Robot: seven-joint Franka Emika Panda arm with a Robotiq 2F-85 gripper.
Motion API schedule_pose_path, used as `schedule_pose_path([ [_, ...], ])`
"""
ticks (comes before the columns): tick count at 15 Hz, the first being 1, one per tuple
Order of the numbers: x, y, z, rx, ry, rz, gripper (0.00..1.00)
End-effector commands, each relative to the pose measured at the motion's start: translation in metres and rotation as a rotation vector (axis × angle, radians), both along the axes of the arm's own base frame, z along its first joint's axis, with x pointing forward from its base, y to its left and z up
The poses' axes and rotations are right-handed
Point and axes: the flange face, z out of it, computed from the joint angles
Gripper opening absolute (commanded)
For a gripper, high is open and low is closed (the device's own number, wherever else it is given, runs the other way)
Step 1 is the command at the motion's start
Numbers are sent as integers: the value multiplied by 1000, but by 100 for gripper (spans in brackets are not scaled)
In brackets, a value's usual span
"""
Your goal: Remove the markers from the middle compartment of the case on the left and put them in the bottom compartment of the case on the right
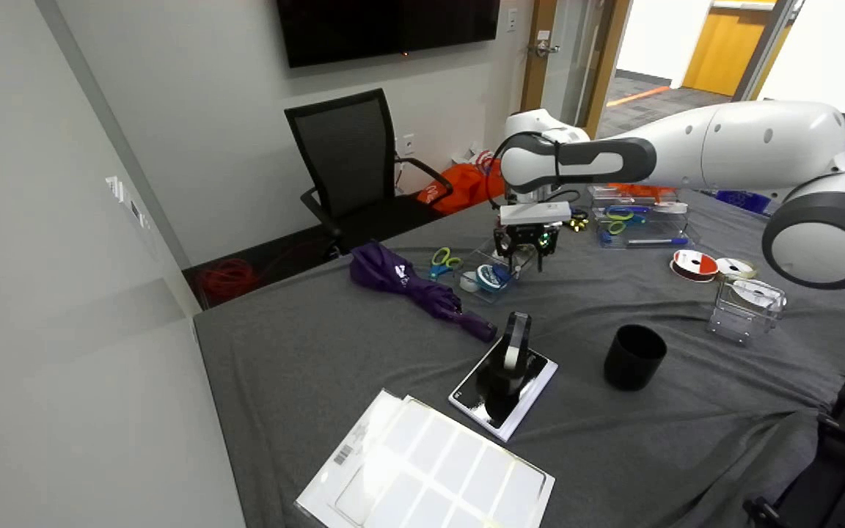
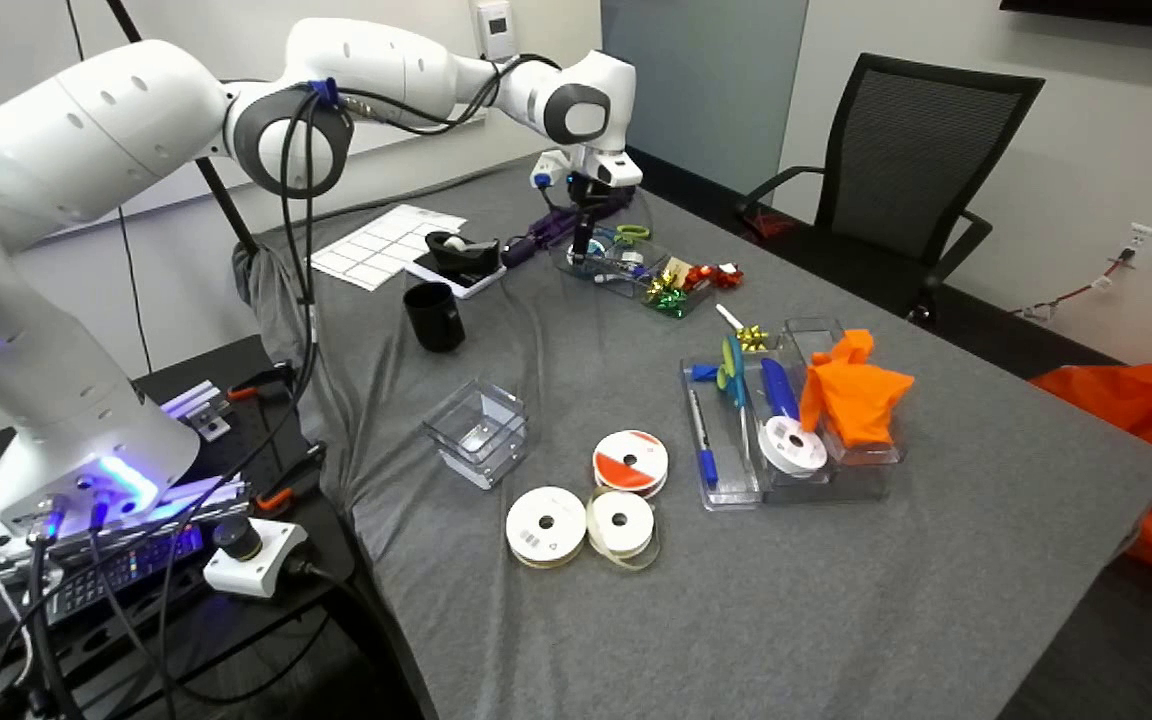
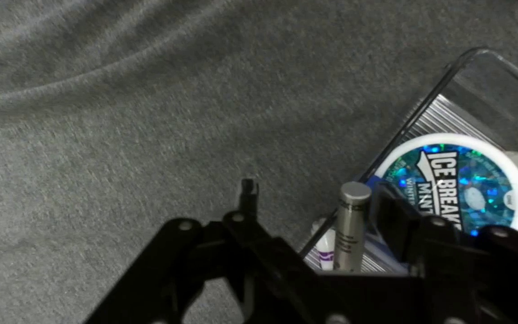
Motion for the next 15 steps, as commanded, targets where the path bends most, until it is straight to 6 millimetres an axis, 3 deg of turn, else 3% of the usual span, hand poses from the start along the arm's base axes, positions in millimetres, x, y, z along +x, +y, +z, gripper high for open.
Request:
schedule_pose_path([
  [1, 1, 1, 2, 14, 5, -10, 38],
  [6, 2, 1, 6, 13, -3, -7, 3],
  [15, 2, -1, 29, 39, -5, 6, 4],
])
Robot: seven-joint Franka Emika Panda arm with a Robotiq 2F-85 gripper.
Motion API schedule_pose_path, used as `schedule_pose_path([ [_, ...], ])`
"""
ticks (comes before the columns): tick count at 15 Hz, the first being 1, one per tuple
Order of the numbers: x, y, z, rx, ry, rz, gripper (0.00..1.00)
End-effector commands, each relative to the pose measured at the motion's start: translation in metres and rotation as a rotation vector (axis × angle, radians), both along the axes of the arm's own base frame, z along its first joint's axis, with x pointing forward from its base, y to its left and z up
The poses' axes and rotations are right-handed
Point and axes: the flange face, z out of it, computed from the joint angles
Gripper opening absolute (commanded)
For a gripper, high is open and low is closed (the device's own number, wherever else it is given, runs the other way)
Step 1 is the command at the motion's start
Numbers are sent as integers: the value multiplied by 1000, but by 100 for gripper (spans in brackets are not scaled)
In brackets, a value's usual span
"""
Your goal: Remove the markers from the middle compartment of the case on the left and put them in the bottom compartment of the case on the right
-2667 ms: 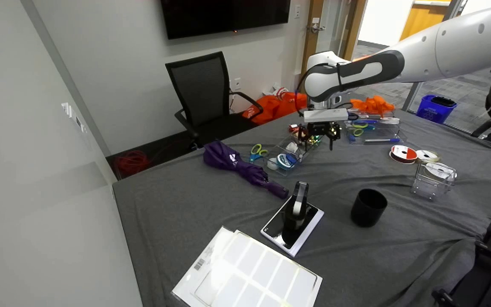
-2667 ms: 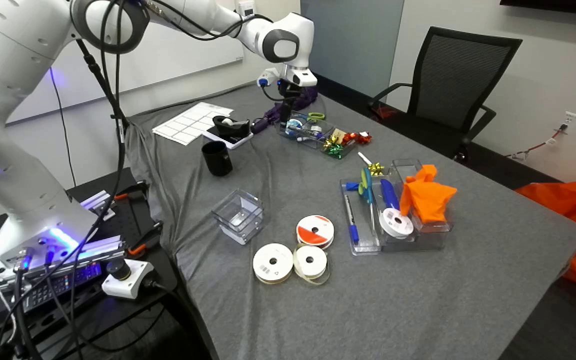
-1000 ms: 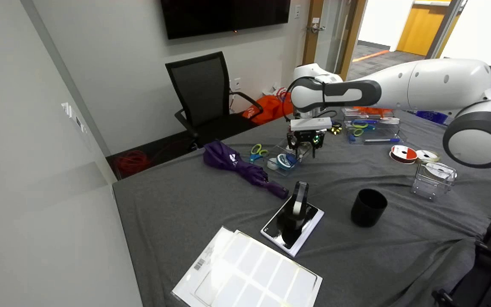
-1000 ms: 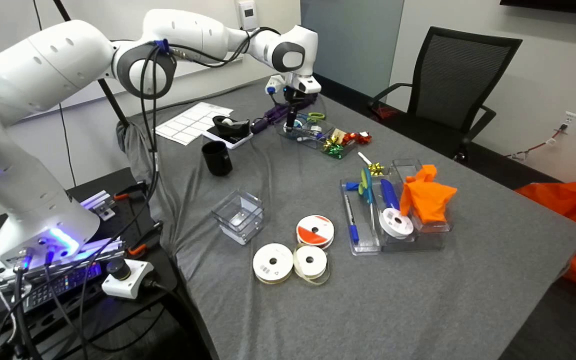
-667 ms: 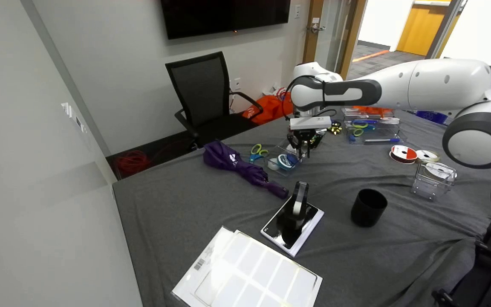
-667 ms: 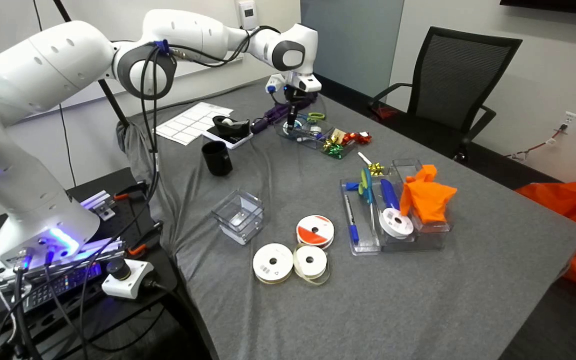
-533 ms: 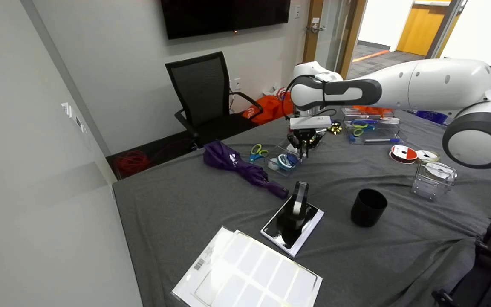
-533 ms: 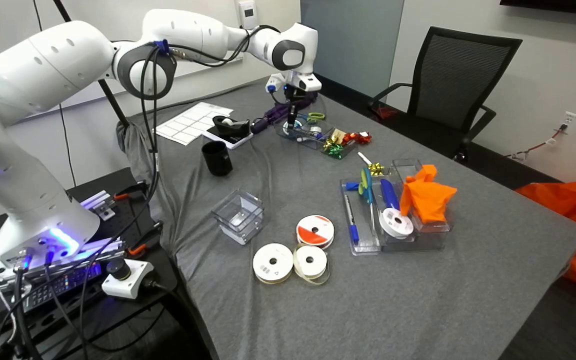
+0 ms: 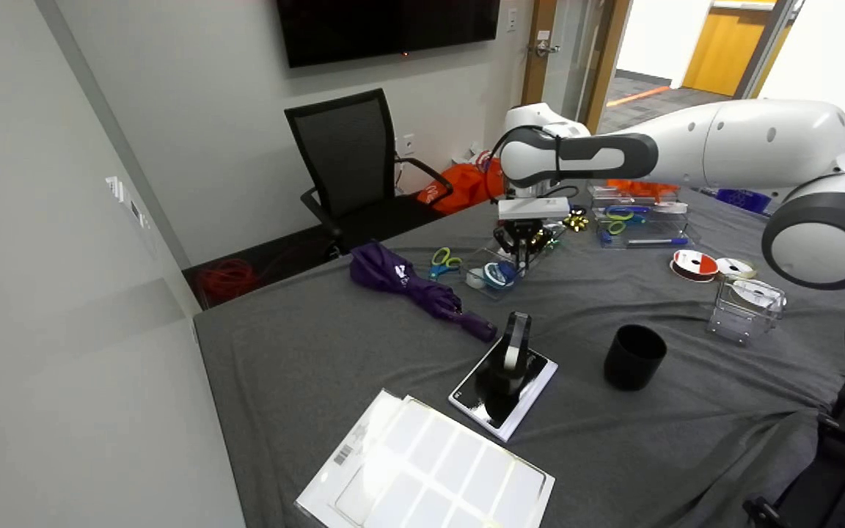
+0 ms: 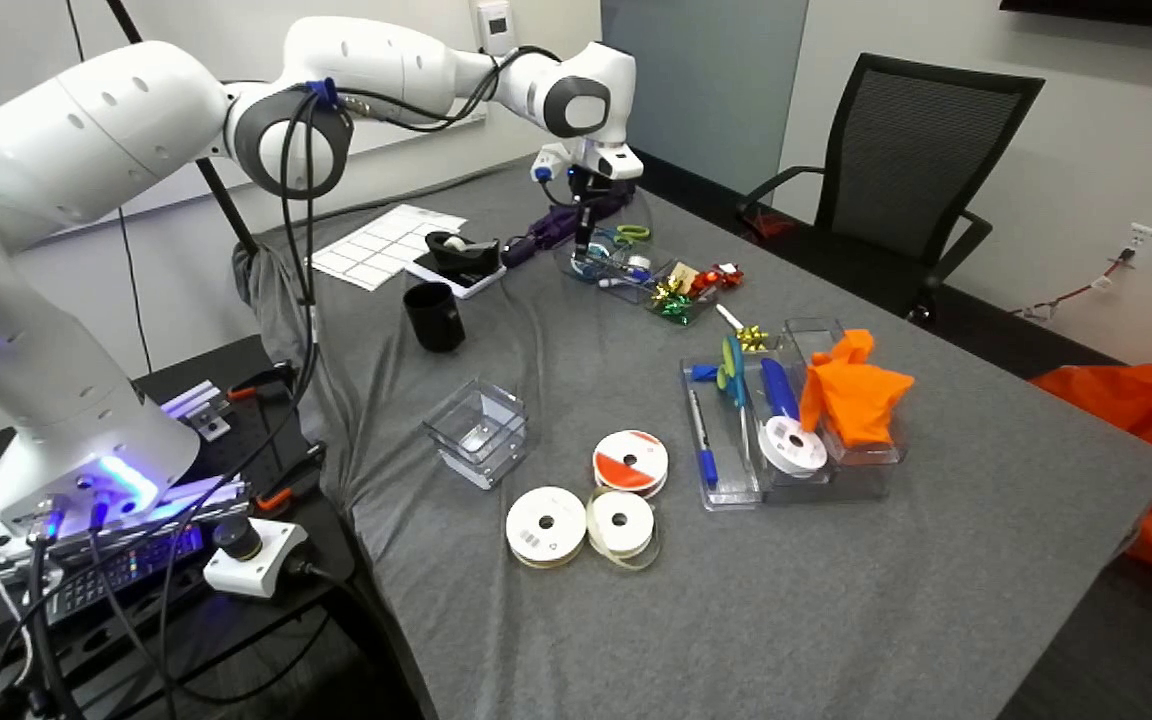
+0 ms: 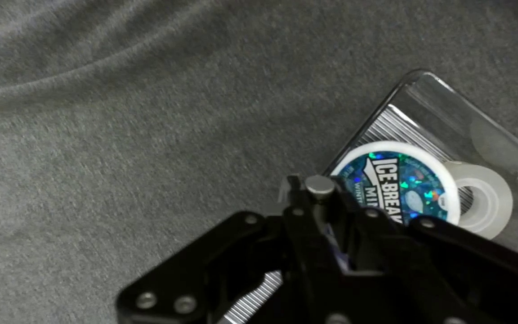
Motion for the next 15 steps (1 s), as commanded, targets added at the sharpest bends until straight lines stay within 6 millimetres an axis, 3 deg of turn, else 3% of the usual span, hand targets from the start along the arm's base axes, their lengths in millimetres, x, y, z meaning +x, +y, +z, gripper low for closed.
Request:
schedule_pose_path([
  [1, -2, -4, 22, 39, 13, 15, 4],
  [7, 3, -19, 51, 78, -33, -68, 4],
  [15, 36, -77, 75, 128, -338, -456, 4],
])
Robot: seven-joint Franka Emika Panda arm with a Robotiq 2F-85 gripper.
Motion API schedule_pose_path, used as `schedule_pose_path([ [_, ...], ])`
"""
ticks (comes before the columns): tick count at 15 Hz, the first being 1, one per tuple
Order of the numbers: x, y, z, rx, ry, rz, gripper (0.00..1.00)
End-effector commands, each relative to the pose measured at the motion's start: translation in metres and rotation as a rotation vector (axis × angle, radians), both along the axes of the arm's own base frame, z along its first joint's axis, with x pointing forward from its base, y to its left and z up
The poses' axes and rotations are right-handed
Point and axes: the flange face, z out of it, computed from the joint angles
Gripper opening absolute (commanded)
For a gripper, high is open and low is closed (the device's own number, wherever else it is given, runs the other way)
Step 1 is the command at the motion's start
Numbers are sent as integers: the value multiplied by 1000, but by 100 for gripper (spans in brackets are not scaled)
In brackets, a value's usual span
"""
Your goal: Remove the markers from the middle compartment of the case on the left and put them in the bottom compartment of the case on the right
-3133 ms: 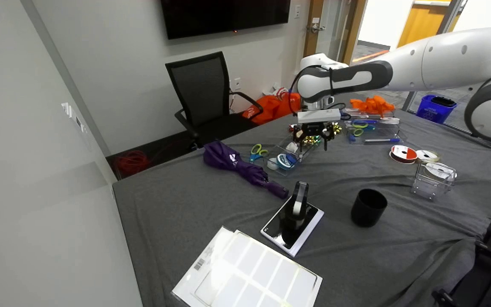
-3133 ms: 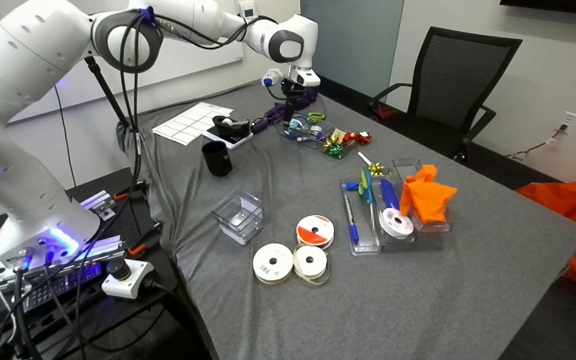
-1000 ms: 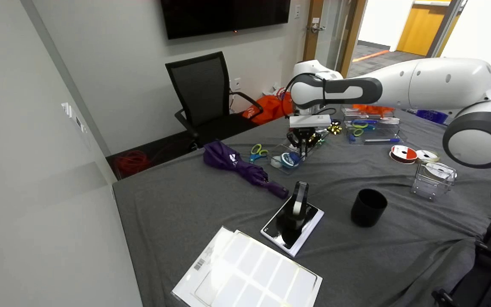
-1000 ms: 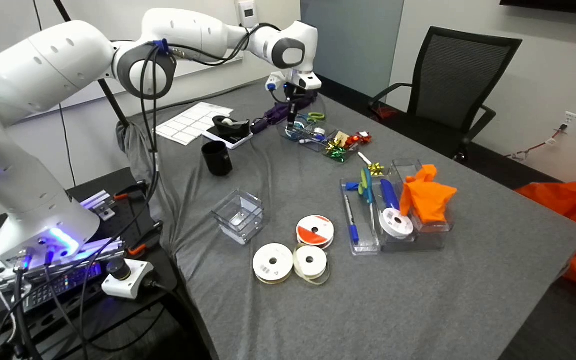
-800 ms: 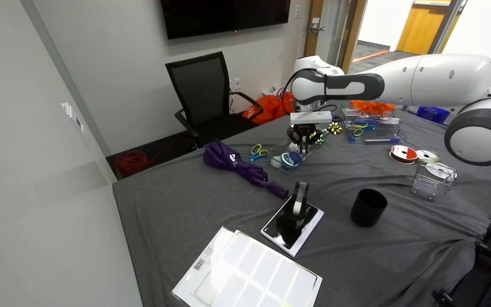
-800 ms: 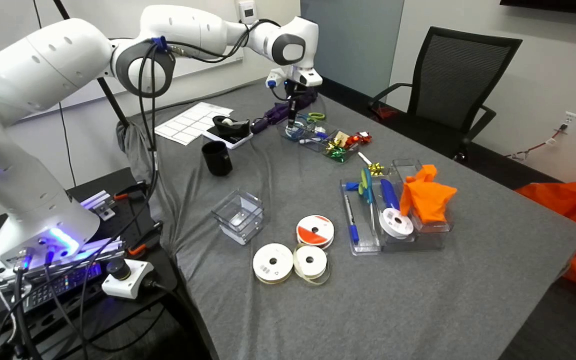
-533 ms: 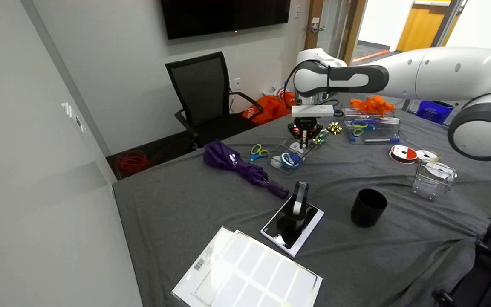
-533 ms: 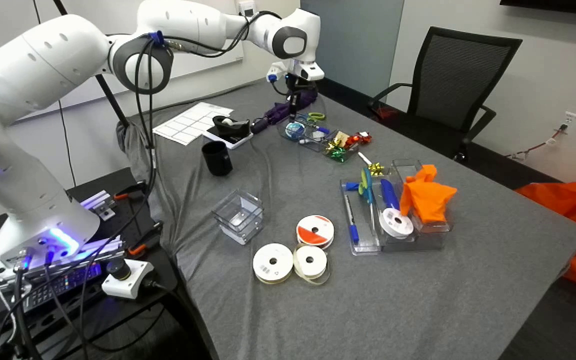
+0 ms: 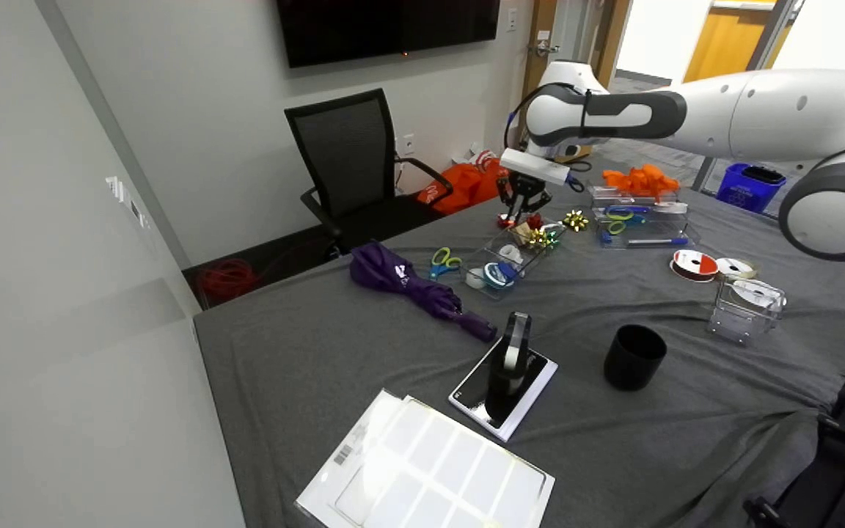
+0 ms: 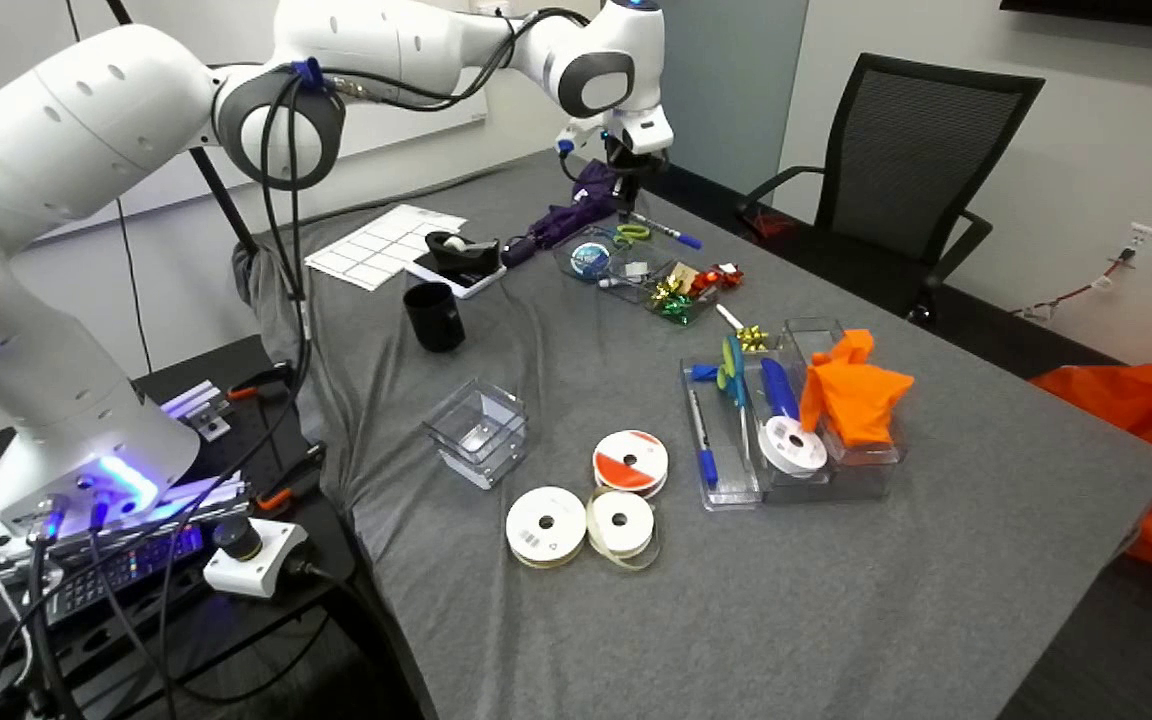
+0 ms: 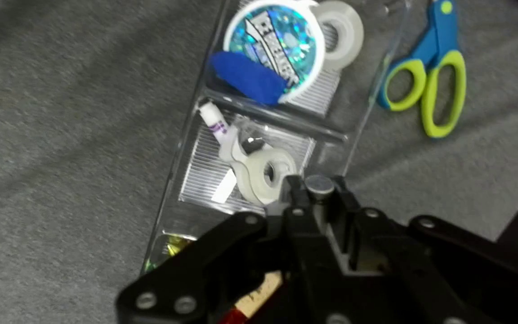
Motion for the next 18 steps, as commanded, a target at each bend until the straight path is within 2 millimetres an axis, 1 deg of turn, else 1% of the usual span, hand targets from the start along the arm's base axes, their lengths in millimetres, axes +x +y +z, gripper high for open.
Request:
schedule_pose_path([
  [1, 7, -21, 6, 31, -107, -171, 4],
  [2, 9, -25, 7, 31, -140, -215, 4],
  [4, 10, -27, 4, 12, -179, -246, 4],
  [5, 14, -26, 1, 13, -169, -209, 17],
  [8, 14, -27, -4, 12, -185, -231, 17],
  [10, 14, -27, -2, 13, -186, -232, 17],
  [11, 14, -27, -1, 13, -186, -233, 4],
  [15, 14, -29, 4, 66, -199, -362, 4],
  [18, 14, -28, 6, 81, -189, -508, 4],
])
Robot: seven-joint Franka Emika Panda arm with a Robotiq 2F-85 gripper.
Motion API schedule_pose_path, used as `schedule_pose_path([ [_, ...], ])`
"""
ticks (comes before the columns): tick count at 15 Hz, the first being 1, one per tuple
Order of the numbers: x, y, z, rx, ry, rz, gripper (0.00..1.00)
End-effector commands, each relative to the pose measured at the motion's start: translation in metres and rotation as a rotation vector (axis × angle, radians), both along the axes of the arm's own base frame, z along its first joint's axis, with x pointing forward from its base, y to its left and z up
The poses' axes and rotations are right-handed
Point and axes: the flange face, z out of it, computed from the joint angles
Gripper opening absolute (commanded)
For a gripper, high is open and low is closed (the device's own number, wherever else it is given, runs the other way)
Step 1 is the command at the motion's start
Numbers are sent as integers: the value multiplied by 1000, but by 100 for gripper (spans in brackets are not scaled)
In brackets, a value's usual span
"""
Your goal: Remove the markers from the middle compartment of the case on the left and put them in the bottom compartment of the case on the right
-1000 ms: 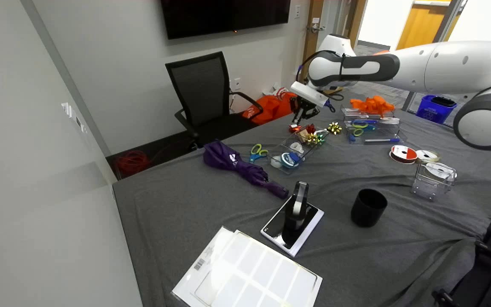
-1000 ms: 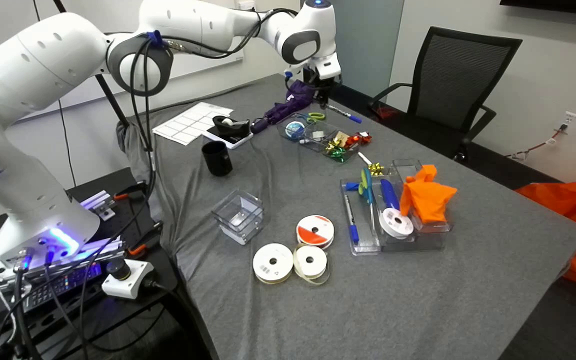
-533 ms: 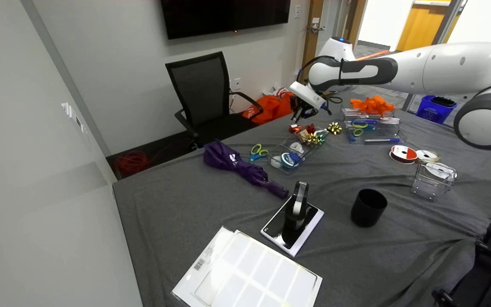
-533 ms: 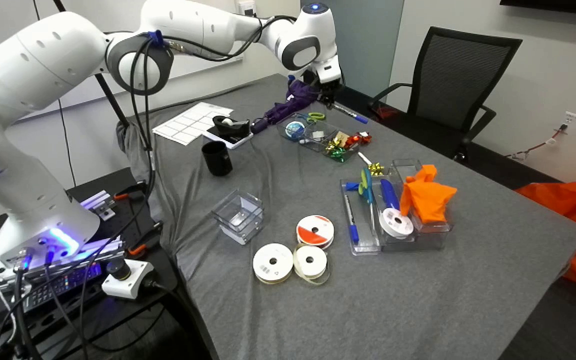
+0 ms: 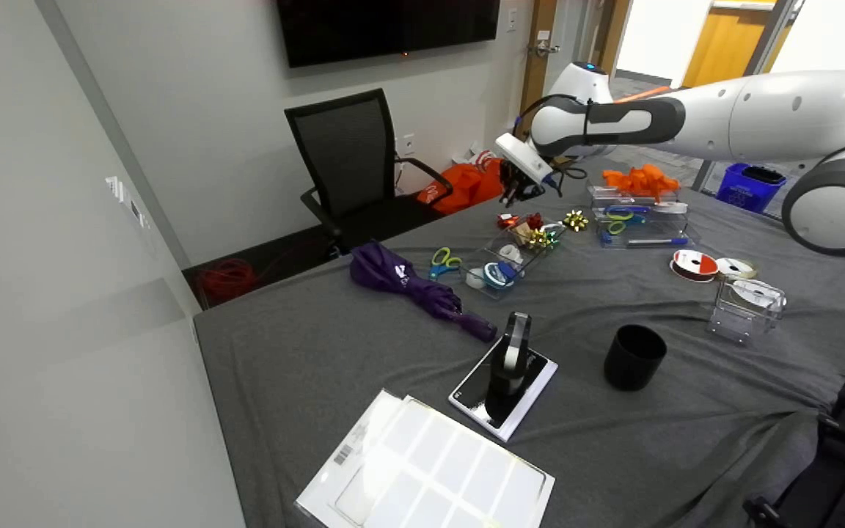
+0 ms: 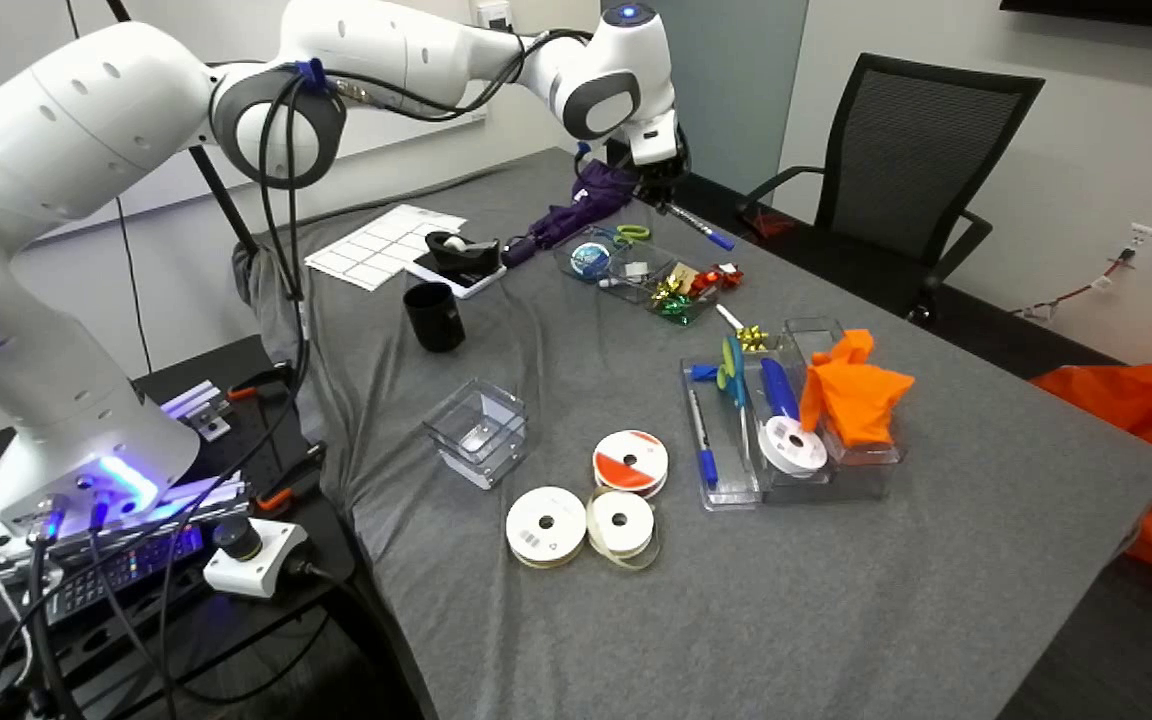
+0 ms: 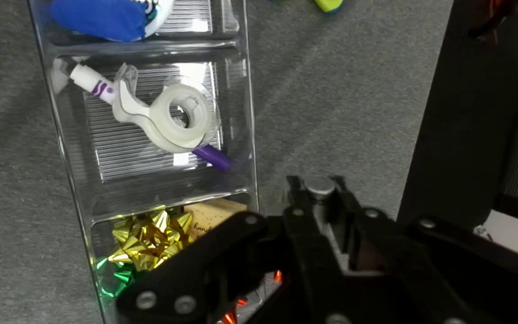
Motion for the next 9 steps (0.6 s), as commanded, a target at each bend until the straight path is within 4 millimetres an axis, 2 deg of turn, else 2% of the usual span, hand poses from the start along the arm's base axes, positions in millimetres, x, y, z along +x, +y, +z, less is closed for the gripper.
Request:
schedule_pose_path([
  [1, -3, 0, 4, 53, 8, -165, 4],
  [9, -7, 15, -1, 230, 110, -591, 4],
])
